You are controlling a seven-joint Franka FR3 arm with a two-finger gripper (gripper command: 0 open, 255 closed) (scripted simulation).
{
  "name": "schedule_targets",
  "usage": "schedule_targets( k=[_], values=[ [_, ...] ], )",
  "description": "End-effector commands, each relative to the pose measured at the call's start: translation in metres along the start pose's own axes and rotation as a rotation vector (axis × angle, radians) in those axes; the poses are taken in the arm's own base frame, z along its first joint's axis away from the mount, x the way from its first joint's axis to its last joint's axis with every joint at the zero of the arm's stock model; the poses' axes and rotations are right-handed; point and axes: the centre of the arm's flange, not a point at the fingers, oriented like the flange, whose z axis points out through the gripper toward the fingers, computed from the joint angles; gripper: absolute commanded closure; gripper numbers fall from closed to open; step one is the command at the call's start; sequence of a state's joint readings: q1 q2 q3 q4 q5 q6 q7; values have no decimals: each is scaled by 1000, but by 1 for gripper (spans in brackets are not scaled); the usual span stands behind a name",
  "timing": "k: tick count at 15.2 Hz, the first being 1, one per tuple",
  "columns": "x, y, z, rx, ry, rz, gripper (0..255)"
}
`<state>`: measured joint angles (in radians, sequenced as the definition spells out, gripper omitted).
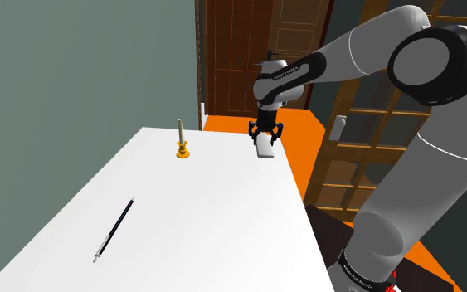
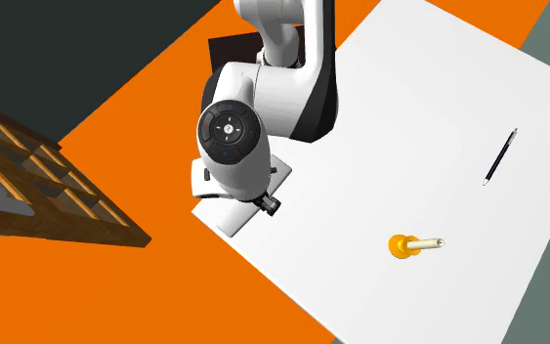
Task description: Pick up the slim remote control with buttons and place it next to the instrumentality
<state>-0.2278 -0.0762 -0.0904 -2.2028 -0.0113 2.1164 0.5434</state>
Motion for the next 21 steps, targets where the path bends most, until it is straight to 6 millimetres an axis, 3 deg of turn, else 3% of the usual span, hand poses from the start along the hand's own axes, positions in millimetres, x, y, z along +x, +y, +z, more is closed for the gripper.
schedule_targets(
  k=[1,8,21],
  values=[
    [0,0,0,0,0,0,255],
    [0,0,0,0,0,0,255],
    [-1,1,-68,0,0,0,255]
  ],
)
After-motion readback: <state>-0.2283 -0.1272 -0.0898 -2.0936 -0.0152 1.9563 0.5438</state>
